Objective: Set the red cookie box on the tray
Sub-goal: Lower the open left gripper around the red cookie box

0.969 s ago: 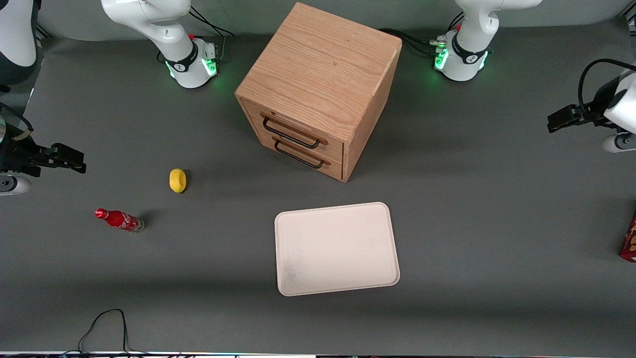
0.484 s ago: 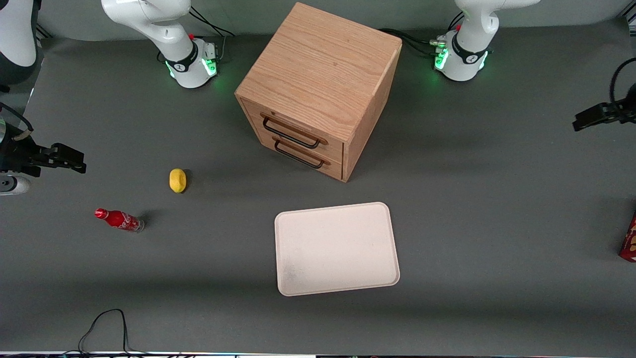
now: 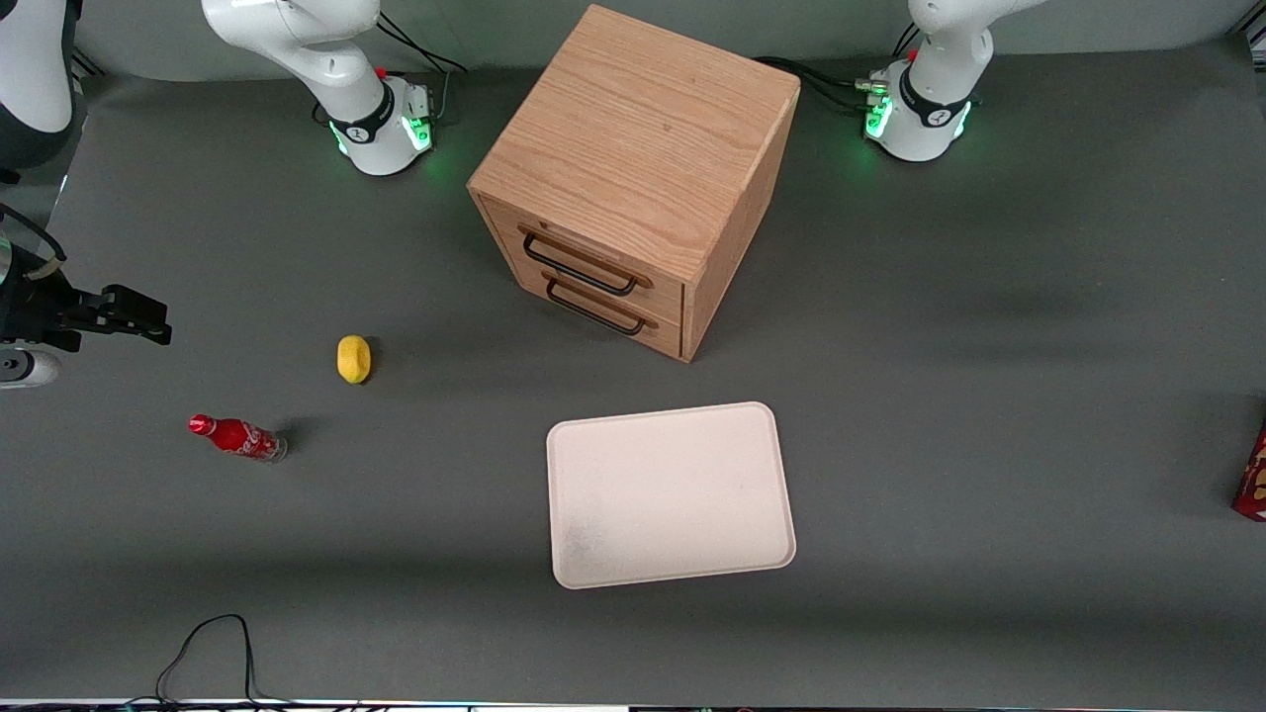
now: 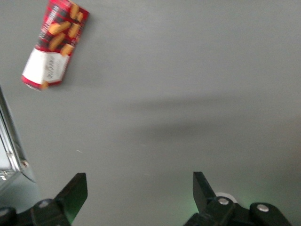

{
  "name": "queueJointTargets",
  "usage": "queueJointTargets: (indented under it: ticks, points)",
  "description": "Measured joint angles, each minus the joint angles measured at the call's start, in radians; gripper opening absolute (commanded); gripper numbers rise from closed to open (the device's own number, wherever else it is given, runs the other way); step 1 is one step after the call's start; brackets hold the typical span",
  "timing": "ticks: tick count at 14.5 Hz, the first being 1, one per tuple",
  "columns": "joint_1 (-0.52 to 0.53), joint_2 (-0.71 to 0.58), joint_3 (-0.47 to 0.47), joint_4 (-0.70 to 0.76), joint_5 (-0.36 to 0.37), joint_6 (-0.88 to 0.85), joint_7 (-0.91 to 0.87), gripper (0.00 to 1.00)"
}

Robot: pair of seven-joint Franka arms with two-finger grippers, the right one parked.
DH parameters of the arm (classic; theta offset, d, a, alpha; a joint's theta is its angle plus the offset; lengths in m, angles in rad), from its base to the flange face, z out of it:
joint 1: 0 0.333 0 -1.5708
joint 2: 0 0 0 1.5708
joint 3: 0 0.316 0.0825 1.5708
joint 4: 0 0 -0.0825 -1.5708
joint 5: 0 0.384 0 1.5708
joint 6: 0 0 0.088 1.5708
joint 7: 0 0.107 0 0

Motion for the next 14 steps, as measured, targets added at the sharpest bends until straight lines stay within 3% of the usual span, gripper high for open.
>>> queueJointTargets:
  ticks: [3, 6, 14]
  points:
    - [0.14, 0.222, 0.0, 0.217, 0.0, 0.058, 0.284, 1.0]
    - [0.218, 0.368, -0.003, 0.349, 0.0, 0.147, 0.421, 1.0]
    - [0.218, 0.461, -0.026, 0.379, 0.0, 0.274, 0.539, 1.0]
